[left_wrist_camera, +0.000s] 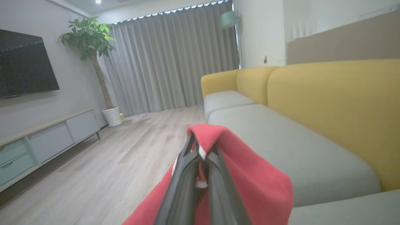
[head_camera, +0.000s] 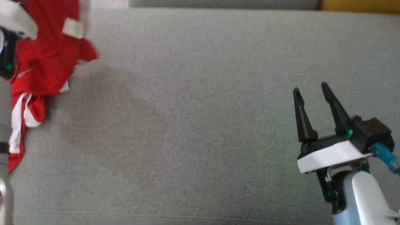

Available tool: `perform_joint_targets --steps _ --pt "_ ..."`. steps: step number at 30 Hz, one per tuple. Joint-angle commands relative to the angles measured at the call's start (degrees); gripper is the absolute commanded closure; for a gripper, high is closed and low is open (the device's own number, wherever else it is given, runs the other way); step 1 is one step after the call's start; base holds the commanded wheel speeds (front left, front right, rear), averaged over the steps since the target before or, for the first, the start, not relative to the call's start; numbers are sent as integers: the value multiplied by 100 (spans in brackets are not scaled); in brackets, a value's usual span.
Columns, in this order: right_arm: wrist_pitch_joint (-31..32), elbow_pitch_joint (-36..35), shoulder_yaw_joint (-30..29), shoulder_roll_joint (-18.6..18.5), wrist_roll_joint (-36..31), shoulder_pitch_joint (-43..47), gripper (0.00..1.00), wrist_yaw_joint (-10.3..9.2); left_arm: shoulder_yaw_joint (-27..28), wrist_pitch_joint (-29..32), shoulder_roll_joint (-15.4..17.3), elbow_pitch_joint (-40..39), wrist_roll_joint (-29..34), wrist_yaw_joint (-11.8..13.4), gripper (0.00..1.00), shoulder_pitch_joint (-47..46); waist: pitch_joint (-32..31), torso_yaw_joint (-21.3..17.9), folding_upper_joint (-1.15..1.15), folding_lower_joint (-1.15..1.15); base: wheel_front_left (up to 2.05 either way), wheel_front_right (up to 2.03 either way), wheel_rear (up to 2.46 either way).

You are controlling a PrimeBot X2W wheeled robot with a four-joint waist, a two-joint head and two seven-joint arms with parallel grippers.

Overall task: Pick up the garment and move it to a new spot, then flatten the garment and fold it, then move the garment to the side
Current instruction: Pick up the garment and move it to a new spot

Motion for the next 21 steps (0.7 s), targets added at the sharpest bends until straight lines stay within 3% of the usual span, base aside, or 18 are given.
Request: perform_joint_targets --steps 1,4,12,16,21 --pt "-88 -148 151 -11 61 -72 0 40 117 149 189 -517 -97 -33 100 -121 -298 -173 0 0 0 0 0" --pt "-147 -95 168 -11 121 -71 0 40 43 583 -25 -1244 -239 28 100 56 -446 -291 0 0 0 0 0" --pt "-243 -83 119 -11 180 -224 0 40 -378 1673 -773 -3013 -480 489 100 745 -428 -688 0 0 0 0 0" --pt "-258 -112 133 -11 203 -389 0 40 -598 1800 -1253 -3238 -569 770 100 1088 -275 -985 0 0 0 0 0" --pt "-210 -192 145 -11 148 -687 0 40 -991 1629 -1673 -2990 -507 879 100 1325 6 -1420 0 0 0 0 0"
